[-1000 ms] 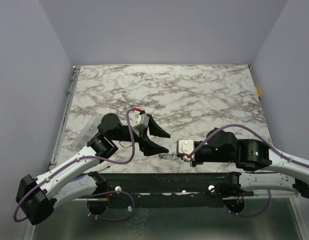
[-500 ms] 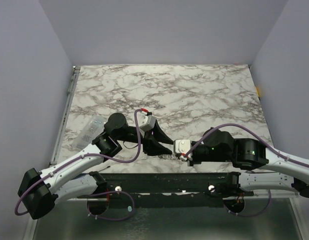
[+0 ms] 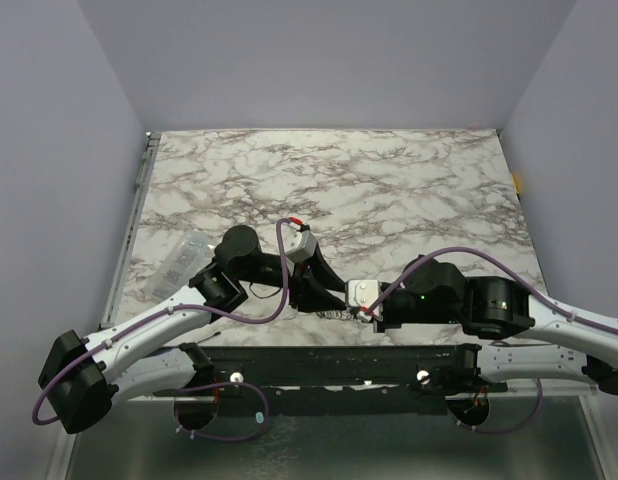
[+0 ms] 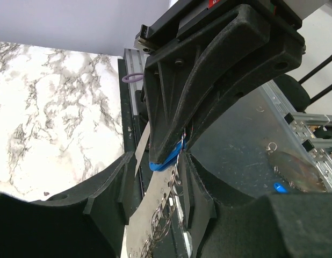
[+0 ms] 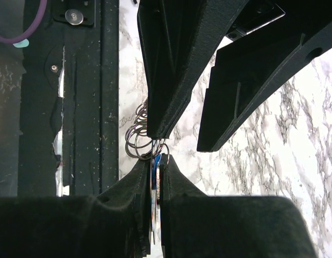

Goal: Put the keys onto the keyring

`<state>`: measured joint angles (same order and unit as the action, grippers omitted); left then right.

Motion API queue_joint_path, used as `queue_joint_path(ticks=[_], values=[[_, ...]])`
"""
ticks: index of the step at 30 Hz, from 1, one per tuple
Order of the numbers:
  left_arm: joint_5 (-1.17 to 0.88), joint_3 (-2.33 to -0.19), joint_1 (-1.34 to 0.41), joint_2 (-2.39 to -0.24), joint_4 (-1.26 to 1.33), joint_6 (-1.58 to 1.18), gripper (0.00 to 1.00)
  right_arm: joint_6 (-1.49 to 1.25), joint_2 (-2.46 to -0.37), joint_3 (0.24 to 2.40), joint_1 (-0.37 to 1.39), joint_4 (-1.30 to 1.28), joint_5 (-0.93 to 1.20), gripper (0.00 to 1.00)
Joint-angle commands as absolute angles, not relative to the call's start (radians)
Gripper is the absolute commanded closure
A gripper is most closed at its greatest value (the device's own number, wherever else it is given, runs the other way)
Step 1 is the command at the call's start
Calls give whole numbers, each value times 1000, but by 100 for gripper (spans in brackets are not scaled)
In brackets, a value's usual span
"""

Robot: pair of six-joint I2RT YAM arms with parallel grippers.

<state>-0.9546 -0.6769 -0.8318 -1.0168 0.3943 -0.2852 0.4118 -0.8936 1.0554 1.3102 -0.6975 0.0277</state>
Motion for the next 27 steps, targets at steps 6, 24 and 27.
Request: queue_joint_path(ticks=[6,24,27], values=[[-980,-696,-842,-1031,393,-291,59,424,-904,1067,1317,-621,-34,99],[-909,-721,-843,-1013,313,-233,100,451,-875,1048,1317,-568,-101,99],[-826,-745,-837,-998,243,-183,100,446,-868,1040,1317,-564,-108,99]])
